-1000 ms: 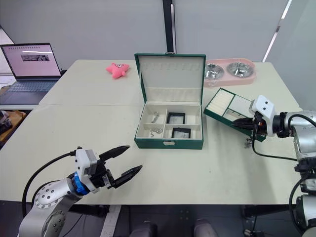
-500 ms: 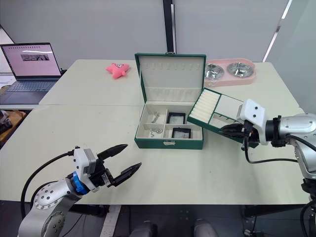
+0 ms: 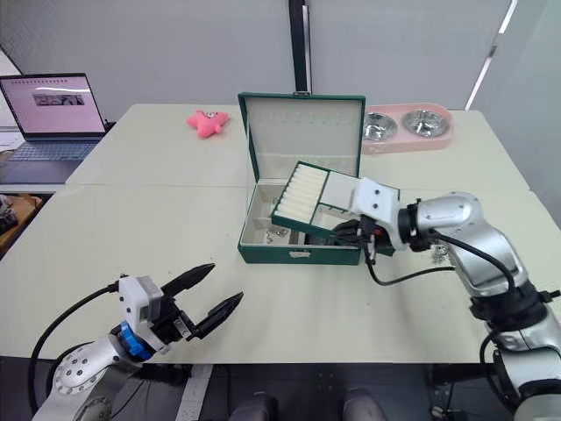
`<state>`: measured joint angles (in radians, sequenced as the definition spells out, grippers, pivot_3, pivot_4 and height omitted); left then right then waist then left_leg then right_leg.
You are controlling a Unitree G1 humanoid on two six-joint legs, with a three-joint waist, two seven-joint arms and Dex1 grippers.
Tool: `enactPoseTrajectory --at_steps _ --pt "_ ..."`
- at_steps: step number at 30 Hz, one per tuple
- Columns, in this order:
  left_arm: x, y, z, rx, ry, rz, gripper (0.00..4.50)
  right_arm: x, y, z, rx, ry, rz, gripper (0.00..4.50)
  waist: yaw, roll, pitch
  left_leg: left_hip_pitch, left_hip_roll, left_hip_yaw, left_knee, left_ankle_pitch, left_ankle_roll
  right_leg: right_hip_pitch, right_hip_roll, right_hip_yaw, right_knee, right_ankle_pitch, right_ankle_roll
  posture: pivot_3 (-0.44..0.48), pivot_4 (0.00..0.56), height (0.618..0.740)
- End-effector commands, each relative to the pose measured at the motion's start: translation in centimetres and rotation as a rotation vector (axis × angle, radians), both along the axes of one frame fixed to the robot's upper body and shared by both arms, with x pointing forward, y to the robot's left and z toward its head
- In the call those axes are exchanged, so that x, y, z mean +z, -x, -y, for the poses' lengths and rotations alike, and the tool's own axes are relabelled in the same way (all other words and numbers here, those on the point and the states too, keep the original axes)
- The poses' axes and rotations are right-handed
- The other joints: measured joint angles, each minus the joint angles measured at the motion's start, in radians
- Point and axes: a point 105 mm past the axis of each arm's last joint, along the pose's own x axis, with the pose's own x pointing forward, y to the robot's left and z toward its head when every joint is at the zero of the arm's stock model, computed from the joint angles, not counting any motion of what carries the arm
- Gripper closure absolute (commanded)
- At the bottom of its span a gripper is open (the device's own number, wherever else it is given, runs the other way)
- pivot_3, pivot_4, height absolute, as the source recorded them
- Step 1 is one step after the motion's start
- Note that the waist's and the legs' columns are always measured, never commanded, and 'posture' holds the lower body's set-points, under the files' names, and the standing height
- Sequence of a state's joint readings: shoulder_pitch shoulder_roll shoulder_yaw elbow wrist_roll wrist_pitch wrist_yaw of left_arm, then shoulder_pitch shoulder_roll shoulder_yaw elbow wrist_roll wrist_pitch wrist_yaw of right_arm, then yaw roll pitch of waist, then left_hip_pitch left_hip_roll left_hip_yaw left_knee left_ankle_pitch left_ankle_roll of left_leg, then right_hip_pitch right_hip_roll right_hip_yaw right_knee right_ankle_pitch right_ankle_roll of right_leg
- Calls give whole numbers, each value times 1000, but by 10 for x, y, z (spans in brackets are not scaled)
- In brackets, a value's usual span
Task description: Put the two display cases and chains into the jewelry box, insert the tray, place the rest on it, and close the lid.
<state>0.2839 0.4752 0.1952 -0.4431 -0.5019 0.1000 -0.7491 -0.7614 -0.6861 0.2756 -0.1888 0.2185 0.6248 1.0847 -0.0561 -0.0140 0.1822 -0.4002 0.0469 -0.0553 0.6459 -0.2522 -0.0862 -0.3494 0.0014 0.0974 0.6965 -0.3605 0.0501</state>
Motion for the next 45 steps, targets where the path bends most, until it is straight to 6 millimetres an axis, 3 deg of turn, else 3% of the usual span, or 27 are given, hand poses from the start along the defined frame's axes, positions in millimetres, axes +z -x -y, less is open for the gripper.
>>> enactPoseTrajectory --at_steps 1,12,31,45 --pt "12 6 -1 33 -4 60 0 15 -6 -17 29 -4 80 4485 0 0 0 0 0 0 0 0 0 0 0 0 0 0 0 0 150 740" --pt "13 13 -8 104 18 63 0 2 -12 -48 95 96 95 4485 -1 -1 0 0 0 0 0 0 0 -1 0 0 0 0 0 0 150 740" --pt "19 9 -10 125 45 67 0 -6 -13 -63 155 150 130 4485 -2 -1 0 0 0 0 0 0 0 -1 0 0 0 0 0 0 150 740" --pt "16 10 -8 131 47 62 0 -6 -23 -56 149 163 128 4485 -2 -1 0 0 0 0 0 0 0 -1 0 -1 0 0 0 0 150 740"
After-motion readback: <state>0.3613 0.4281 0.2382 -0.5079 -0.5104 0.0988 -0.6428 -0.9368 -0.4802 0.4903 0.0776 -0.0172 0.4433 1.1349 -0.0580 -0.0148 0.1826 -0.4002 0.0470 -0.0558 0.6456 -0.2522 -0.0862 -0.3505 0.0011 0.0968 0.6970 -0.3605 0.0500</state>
